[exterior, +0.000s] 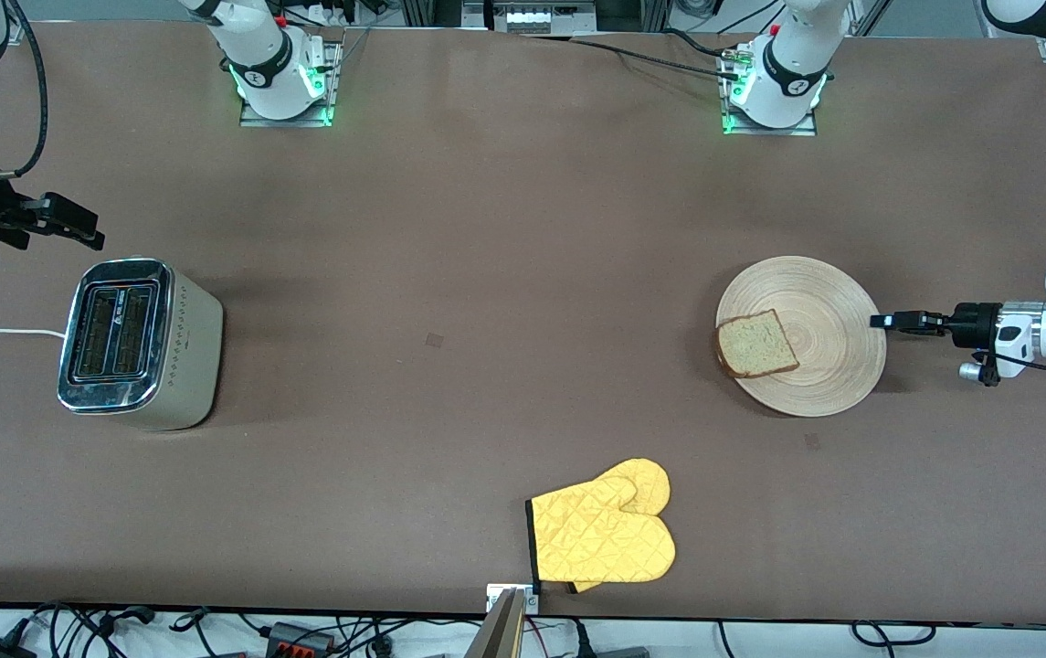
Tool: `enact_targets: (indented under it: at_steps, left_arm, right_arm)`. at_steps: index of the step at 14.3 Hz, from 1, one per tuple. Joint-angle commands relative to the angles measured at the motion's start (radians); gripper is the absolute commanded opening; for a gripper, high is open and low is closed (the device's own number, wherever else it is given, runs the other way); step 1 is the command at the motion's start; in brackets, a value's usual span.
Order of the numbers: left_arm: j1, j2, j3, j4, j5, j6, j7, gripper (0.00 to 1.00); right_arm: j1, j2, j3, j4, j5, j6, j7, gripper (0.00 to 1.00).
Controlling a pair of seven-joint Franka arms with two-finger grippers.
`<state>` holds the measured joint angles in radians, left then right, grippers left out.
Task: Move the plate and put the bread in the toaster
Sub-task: 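Push the wooden plate with the left gripper toward the table middle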
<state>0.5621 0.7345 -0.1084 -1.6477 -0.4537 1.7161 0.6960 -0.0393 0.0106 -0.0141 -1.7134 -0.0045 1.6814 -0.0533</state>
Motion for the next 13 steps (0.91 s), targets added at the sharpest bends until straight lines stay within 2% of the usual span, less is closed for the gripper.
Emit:
enact_targets:
  at_steps: [1, 3, 8, 10, 13]
  left_arm:
    - [0.001, 0.011, -0.007, 0.022, -0.043, -0.018, 0.027, 0.08]
    - [-0.007, 0.011, -0.008, 0.023, -0.092, -0.062, 0.017, 0.01]
    - [-0.047, 0.023, -0.037, 0.022, -0.241, -0.102, 0.008, 0.01]
    - [-0.112, 0.043, -0.044, 0.022, -0.289, -0.124, 0.01, 0.01]
    - [-0.18, 0.097, -0.045, 0.02, -0.426, -0.16, -0.047, 0.01]
  right_arm:
    - [-0.014, 0.003, 0.008, 0.001, 0.001, 0.001, -0.014, 1.0]
    - [-0.014, 0.003, 0.008, 0.0, 0.001, 0.001, -0.014, 1.0]
    - [-0.016, 0.008, 0.006, 0.001, 0.0, 0.006, -0.017, 1.0]
    - [-0.016, 0.008, 0.008, 0.001, 0.0, 0.009, -0.016, 1.0]
    - [-0.016, 0.008, 0.008, 0.0, 0.001, 0.012, -0.016, 1.0]
